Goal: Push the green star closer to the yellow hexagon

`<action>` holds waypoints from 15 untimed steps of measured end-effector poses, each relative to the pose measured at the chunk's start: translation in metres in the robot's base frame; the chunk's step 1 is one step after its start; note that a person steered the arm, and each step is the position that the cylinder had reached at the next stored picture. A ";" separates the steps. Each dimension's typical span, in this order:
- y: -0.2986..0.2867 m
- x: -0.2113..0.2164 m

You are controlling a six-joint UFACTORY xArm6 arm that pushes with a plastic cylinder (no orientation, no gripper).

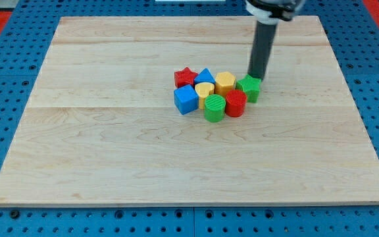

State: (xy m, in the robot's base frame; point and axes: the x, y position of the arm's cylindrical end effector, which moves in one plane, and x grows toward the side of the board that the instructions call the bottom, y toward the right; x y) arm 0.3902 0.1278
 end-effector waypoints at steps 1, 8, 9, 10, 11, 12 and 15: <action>0.001 0.023; 0.011 0.068; 0.017 0.053; 0.020 0.052; 0.007 0.065; 0.003 0.052; -0.009 0.023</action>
State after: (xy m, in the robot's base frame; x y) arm 0.4134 0.1186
